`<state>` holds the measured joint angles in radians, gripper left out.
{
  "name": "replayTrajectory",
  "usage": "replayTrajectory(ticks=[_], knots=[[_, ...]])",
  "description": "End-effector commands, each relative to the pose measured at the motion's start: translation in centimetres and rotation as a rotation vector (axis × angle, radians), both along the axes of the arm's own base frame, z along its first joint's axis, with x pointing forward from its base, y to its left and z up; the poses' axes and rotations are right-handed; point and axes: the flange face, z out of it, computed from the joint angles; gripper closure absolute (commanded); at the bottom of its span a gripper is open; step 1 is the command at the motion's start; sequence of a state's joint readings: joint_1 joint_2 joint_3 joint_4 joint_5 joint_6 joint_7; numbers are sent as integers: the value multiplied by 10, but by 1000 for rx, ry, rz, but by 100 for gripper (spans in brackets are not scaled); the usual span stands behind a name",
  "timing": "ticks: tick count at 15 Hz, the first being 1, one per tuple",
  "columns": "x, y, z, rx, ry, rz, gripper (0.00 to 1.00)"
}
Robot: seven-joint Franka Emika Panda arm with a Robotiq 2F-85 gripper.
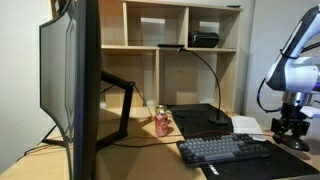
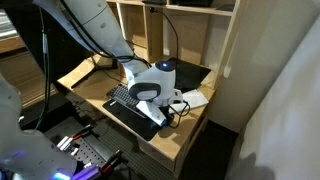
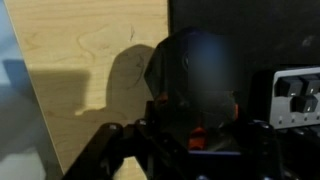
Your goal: Move the mouse to the bottom of the table, the take the two cans and put them on the paper
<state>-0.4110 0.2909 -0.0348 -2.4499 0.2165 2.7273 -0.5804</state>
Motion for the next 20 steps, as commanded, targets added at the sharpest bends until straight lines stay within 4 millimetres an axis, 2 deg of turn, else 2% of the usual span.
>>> replayTrajectory(ticks=[1, 7, 10, 14, 15, 16, 20], knots=[[-20, 0, -2, 22, 24, 0, 53], [-24, 4, -18, -48, 39, -57, 53], [-8, 4, -27, -131, -7, -165, 53], [10, 19, -44, -140, -22, -307, 53], [12, 21, -47, -150, -11, -332, 43], [13, 20, -45, -161, -9, -349, 7], [17, 15, -47, -238, -9, -365, 0]])
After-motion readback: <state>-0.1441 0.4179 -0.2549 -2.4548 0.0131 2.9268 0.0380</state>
